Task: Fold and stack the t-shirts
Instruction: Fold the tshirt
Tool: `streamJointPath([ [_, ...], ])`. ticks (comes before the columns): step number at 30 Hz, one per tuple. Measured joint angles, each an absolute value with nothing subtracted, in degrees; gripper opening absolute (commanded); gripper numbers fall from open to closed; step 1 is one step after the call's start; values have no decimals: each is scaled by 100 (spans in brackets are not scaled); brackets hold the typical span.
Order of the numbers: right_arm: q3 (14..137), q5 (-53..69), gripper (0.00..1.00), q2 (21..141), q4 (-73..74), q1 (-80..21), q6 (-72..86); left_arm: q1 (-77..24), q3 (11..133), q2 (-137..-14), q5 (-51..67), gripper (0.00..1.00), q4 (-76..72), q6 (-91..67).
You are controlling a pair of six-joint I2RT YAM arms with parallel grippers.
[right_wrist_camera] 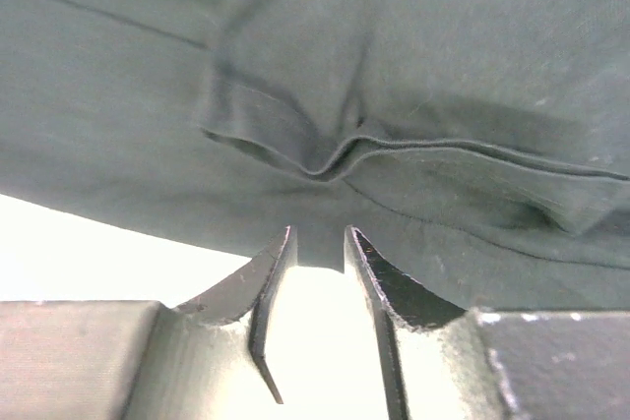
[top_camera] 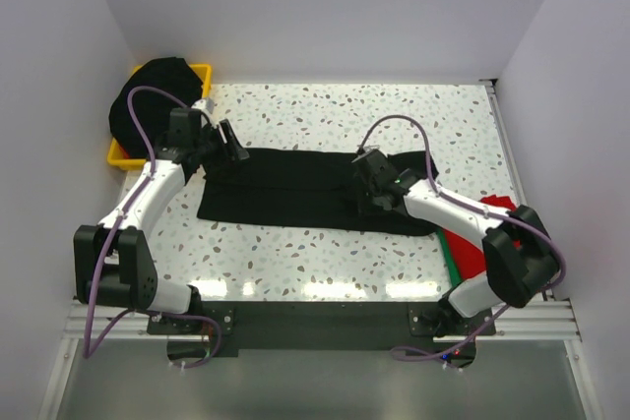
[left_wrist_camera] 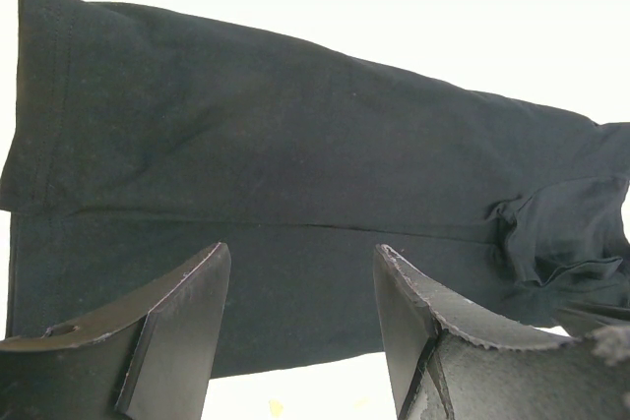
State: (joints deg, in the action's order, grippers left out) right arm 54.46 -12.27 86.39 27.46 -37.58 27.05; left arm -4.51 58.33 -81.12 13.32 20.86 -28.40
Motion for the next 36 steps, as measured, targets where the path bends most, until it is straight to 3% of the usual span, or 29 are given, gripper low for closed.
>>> streamJointPath([
  [7,5791,-1721,35,8162,2884,-3662,2733,-451,5833,-8119,1339,65,2080,-2842],
  [14,6497,-1767,35,9288,2733,-2670,2554,-451,5830,-8154,1356,65,2064,-2845],
  [19,6539,-1702,33,9885,2744,-2580,2497,-451,5826,-8165,1367,65,2062,-2845],
  [36,4834,-878,33,8617,2226,-2864,2749,-454,5819,-8204,1483,65,2047,-2895],
])
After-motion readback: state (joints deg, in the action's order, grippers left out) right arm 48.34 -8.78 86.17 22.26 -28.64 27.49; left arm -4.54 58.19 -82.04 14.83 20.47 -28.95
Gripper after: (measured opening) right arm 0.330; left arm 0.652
